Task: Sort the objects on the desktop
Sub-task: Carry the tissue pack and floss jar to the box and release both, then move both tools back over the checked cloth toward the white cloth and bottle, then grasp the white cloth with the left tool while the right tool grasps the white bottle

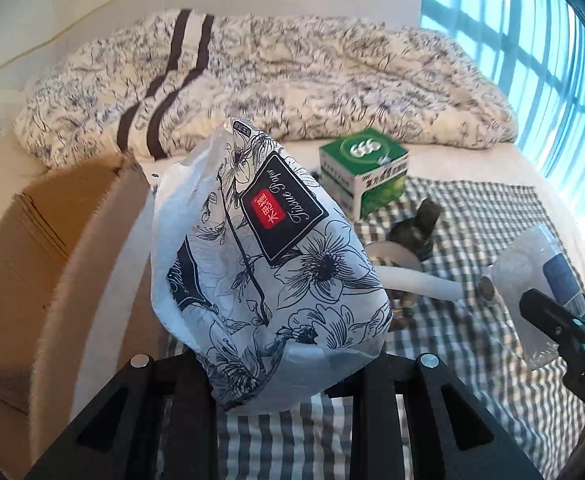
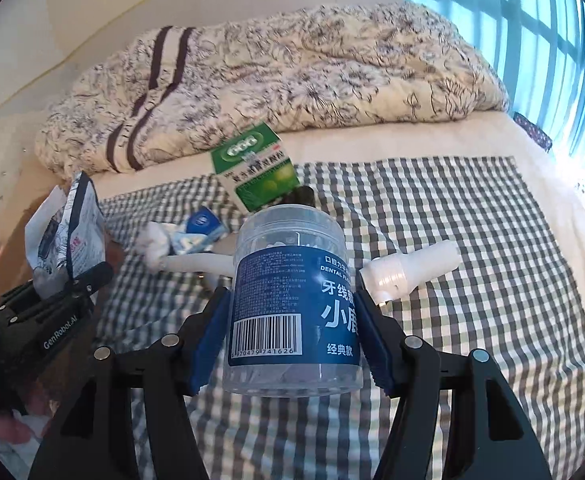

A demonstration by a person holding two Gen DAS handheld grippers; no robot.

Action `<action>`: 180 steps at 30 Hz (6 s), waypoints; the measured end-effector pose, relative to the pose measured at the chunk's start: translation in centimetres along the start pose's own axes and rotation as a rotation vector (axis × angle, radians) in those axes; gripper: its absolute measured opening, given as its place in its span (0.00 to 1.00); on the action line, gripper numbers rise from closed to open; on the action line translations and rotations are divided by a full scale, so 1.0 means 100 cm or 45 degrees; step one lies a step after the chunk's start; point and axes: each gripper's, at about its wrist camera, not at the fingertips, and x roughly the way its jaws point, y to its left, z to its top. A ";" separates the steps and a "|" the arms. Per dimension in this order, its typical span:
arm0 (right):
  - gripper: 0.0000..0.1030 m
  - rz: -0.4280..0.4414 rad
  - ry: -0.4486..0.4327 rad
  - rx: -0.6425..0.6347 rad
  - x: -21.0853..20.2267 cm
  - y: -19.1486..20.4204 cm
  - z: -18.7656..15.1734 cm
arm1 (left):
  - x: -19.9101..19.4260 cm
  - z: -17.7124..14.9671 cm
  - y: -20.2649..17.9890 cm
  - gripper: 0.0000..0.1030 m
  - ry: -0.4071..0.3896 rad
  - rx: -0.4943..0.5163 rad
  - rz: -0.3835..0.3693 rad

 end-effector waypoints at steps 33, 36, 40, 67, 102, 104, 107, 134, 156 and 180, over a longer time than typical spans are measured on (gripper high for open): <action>0.60 0.056 -0.139 -0.057 -0.119 0.035 -0.049 | -0.125 -0.046 0.005 0.24 -0.144 0.022 -0.047; 0.60 0.057 -0.143 -0.058 -0.124 0.037 -0.050 | -0.131 -0.047 0.008 0.24 -0.158 0.021 -0.050; 0.60 0.052 -0.155 -0.060 -0.129 0.042 -0.050 | -0.137 -0.047 0.013 0.24 -0.170 0.020 -0.053; 0.60 0.293 -0.092 -0.367 -0.096 0.228 -0.030 | -0.139 -0.046 0.188 0.25 -0.150 -0.216 0.160; 0.78 0.295 -0.014 -0.531 -0.013 0.307 -0.016 | -0.068 -0.055 0.258 0.84 -0.019 -0.356 0.218; 0.78 0.285 -0.017 -0.531 -0.015 0.304 -0.016 | -0.069 -0.054 0.254 0.84 -0.018 -0.357 0.211; 0.78 0.284 -0.020 -0.520 -0.022 0.296 -0.017 | -0.074 -0.053 0.244 0.84 -0.023 -0.342 0.200; 0.78 0.075 -0.082 -0.114 -0.089 0.064 -0.024 | -0.101 -0.032 0.057 0.96 -0.080 -0.120 0.007; 0.78 -0.051 0.080 0.177 -0.015 -0.054 -0.019 | 0.004 -0.003 0.003 1.00 0.039 -0.066 0.002; 0.78 -0.215 0.200 0.250 0.096 -0.088 -0.002 | 0.141 0.022 0.021 1.00 0.153 -0.168 0.105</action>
